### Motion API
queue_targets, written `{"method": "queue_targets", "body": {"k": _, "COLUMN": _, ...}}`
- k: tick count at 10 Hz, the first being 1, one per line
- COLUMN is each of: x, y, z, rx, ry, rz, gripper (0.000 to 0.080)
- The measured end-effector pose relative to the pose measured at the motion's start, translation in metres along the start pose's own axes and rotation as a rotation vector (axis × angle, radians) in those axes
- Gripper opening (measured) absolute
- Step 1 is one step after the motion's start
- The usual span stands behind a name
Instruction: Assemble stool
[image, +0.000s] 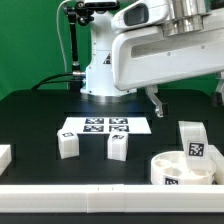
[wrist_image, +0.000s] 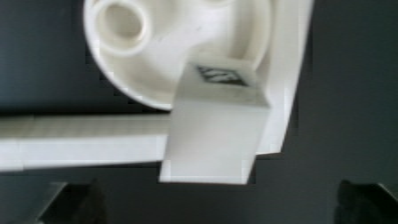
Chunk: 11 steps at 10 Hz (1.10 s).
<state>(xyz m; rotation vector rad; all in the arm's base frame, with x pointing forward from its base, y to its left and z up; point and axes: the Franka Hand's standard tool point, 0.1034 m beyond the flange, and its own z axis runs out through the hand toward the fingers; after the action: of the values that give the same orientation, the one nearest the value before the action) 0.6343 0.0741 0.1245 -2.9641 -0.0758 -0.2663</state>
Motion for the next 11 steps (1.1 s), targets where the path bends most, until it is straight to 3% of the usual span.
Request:
{"method": "queue_targets", "body": {"k": 3, "x": 0.004, "y": -0.009, "z": 0.005, "rx": -0.07, "ry": 0.02, "rz": -0.304, "gripper": 0.0649}}
{"method": "queue_targets", "body": {"k": 7, "x": 0.004, "y": -0.002, "z": 0.005, "rx": -0.079, "ry": 0.007, "rz": -0.561, "gripper": 0.0649}}
{"method": "queue_targets", "body": {"k": 11, "x": 0.001, "y": -0.017, "z": 0.02, "rx": -0.115, "ry": -0.052, "rz": -1.023, "gripper": 0.0649}}
